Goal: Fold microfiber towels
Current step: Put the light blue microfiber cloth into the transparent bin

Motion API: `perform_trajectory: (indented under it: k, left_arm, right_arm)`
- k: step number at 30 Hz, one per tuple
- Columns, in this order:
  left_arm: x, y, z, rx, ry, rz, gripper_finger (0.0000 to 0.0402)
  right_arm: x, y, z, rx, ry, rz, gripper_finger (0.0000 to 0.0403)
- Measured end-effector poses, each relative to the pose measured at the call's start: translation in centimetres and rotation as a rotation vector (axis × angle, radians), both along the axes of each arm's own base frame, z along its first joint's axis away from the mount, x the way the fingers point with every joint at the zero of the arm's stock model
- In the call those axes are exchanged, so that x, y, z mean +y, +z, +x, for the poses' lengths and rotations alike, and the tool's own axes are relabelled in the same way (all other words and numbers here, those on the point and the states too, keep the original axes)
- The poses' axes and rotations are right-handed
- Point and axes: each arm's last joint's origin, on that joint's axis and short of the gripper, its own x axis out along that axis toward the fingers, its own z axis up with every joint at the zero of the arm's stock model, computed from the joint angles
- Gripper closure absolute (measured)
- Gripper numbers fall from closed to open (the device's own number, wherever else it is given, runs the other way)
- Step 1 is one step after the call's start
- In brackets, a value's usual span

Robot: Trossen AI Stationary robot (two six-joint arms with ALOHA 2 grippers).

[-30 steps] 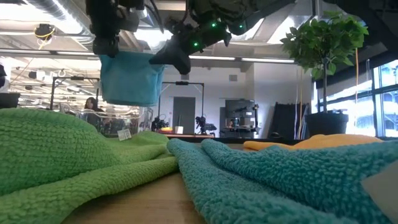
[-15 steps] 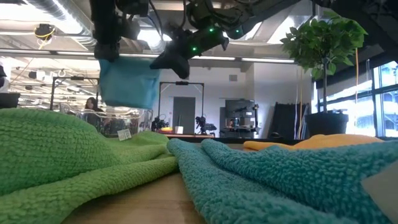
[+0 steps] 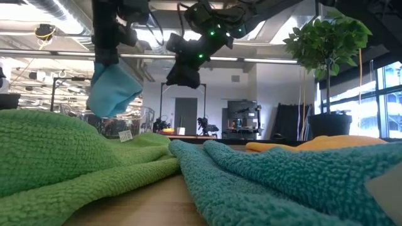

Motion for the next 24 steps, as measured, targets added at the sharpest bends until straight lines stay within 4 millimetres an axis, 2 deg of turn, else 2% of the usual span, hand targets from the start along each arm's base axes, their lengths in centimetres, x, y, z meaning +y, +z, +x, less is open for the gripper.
perform_trajectory:
  k: [8,15,19,24]
  left_arm:
    - [2.2,-0.4,-1.3,-0.154,0.133,-0.1,0.0401]
    - [4.2,-1.5,-2.4,-0.283,0.244,-0.257,0.0401]
    - [5.7,-2.7,-2.6,-0.259,0.304,-0.294,0.0401]
    - [7.5,-4.4,-2.0,-0.231,0.317,-0.315,0.0401]
  right_arm:
    - [1.7,0.9,-1.1,0.022,0.044,0.235,0.0285]
    - [3.9,0.7,-1.5,0.12,0.096,0.295,0.0297]
    - [5.1,0.4,-1.5,0.158,0.118,0.302,0.0297]
    - [6.3,0.2,-1.4,0.192,0.139,0.31,0.0299]
